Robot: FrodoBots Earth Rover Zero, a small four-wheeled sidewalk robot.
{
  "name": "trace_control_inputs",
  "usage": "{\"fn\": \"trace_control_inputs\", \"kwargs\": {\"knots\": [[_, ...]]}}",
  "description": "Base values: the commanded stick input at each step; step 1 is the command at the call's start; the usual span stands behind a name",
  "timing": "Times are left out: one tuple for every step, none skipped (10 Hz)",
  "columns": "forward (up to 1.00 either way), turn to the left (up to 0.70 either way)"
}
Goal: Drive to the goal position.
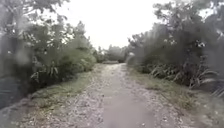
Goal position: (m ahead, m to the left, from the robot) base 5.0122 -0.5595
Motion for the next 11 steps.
{"fn": "trace_control_inputs", "kwargs": {"knots": [[0.7, 0.0], [0.7, 0.0], [0.7, 0.0], [0.7, 0.0], [0.7, 0.0], [0.7, 0.0], [0.7, 0.0], [0.7, 0.0], [0.7, 0.0], [0.7, 0.0], [0.7, 0.0]]}}
